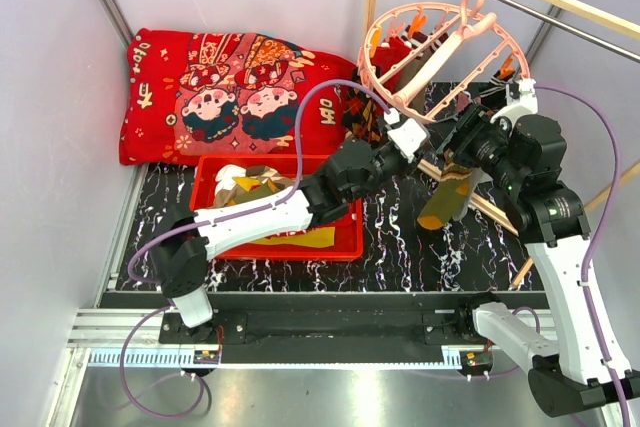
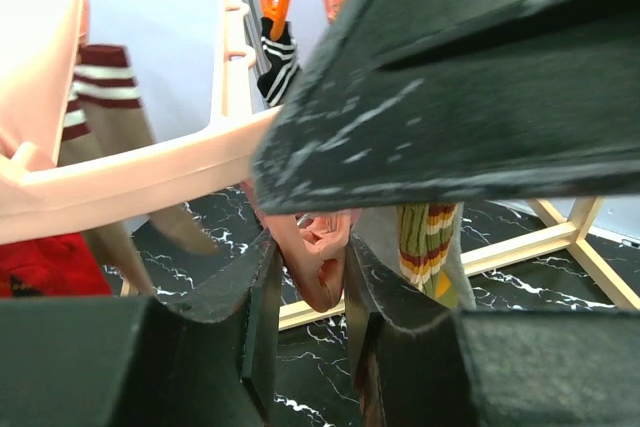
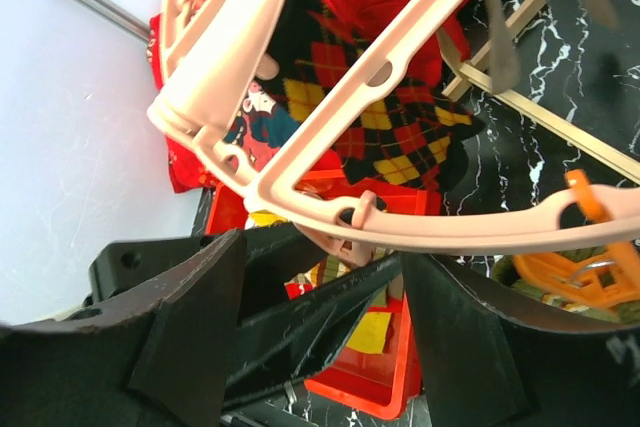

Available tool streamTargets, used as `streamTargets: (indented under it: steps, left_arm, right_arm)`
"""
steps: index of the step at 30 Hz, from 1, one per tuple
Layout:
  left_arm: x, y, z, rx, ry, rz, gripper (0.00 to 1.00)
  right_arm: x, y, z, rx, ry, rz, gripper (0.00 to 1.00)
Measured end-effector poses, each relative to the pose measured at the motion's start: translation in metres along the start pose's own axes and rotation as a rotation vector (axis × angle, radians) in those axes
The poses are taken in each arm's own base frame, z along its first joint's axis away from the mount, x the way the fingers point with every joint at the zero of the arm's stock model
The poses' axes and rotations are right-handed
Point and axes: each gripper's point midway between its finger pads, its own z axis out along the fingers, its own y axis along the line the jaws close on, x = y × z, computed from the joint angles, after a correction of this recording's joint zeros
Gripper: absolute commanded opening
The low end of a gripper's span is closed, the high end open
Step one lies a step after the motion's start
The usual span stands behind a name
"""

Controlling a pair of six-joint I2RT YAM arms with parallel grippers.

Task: Clip the socks to the hanger
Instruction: Open the clamp at the hanger.

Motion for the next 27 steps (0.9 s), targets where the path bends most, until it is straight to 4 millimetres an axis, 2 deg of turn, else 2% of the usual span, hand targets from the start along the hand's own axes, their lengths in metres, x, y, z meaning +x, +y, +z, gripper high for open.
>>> streamTargets:
  steps: [12, 18, 25, 27]
  left_arm:
    - [0.001, -0.005, 0.0, -0.022, 0.007, 0.034, 0.08]
    - [0.001, -0.007, 0.002, -0.031, 0.01, 0.052, 0.08]
    - [0.0, -0.009, 0.001, -0.045, 0.018, 0.071, 0.09]
    - [0.0, -0.009, 0.001, -0.047, 0.02, 0.075, 0.09]
  right_arm:
    - [0.005, -0.009, 0.007, 0.023, 0.005, 0.003, 0.59]
    - [0.005, -0.012, 0.008, 0.035, -0.004, 0.003, 0.58]
    - [0.004, -0.012, 0.009, 0.033, -0.006, 0.003, 0.62]
    - [0.004, -0.012, 0.01, 0.034, -0.006, 0.004, 0.59]
